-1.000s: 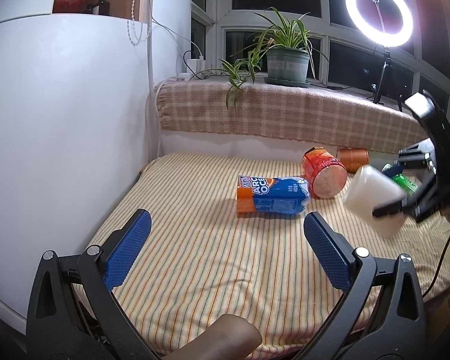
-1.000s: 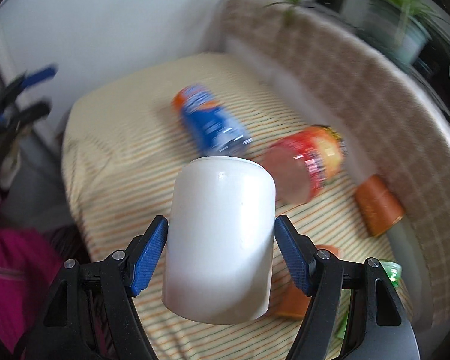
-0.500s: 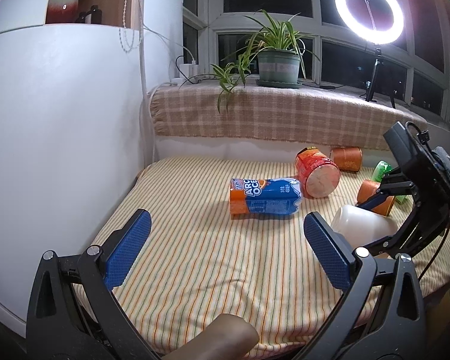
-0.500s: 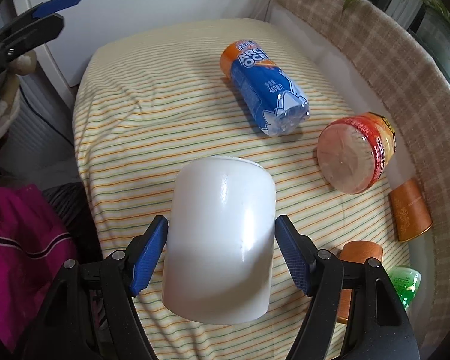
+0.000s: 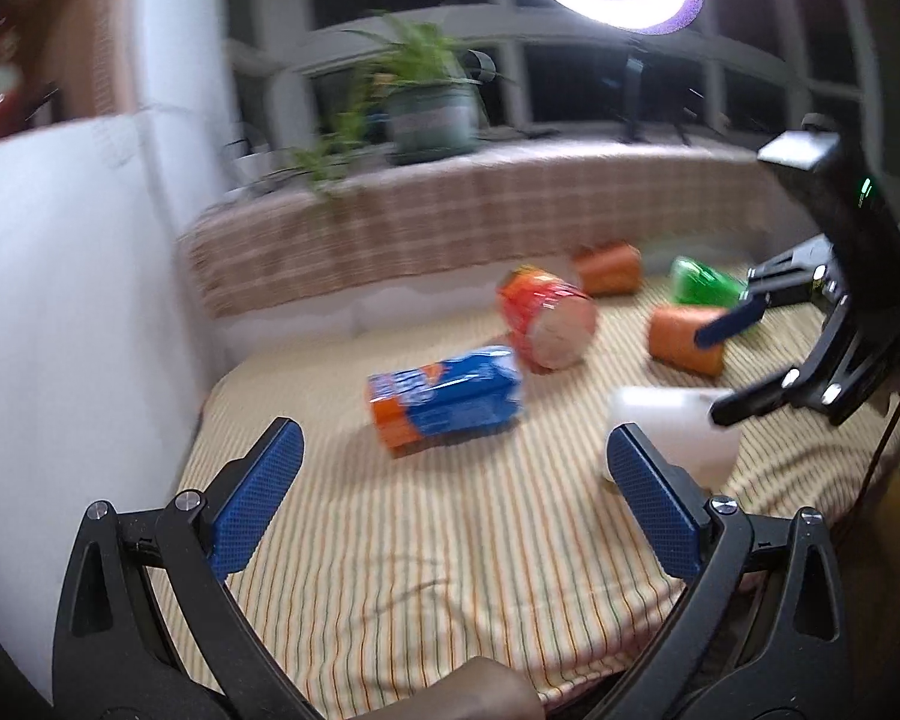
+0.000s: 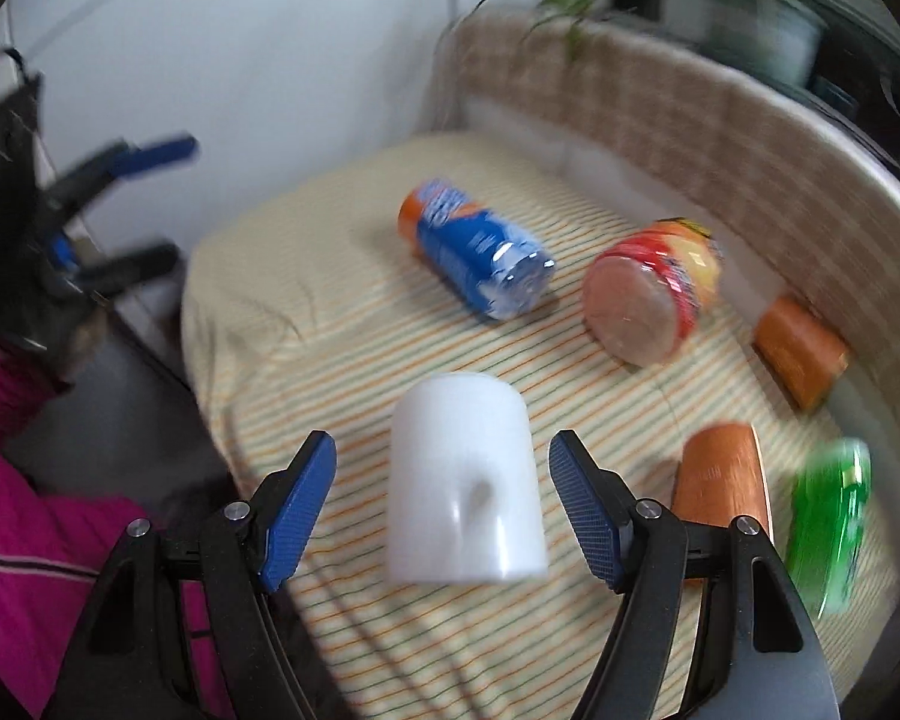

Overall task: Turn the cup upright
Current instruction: 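Rotate the held white cup upright with the right gripper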

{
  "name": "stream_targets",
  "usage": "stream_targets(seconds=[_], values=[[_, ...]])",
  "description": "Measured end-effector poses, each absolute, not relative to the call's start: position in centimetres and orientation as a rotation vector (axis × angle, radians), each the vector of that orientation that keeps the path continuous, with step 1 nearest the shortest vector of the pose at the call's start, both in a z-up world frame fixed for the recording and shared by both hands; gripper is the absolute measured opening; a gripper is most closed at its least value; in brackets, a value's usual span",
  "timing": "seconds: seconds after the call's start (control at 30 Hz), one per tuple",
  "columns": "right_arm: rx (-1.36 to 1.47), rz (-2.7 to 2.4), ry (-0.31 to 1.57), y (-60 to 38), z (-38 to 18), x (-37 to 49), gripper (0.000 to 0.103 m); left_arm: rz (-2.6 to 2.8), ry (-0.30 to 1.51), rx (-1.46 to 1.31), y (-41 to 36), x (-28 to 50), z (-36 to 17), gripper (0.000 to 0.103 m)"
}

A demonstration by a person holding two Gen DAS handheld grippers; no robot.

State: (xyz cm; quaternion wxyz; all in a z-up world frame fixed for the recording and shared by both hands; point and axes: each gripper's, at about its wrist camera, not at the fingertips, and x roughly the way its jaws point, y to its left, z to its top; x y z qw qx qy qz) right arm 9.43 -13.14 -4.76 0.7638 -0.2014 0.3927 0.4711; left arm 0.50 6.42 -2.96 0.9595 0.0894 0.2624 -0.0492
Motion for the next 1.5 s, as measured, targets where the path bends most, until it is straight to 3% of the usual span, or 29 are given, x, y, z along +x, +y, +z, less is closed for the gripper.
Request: stream_targets(seconds=[0.57, 0.87, 1.17, 1.5], values=[[0.042, 0.683, 0.831, -28.3, -7.6, 1.8, 0.073, -0.564, 0.678, 0.833, -6.6, 4.3, -7.7, 0.101], [0.147, 0.586, 0.842, -32.9, -9.3, -1.1, 0.073, -0.660, 0.747, 1.114, -9.7, 5.6, -11.2, 0.100], [0.241, 0.579, 0.835, -34.7, -9.6, -1.3, 0.073, -0.693, 0.747, 1.257, -11.6, 6.1, -13.3, 0.099], [0.266, 0.551, 0.842, -35.7, -9.7, -1.4, 0.073, -0.703, 0.752, 1.200, -11.8, 7.7, -13.2, 0.085]])
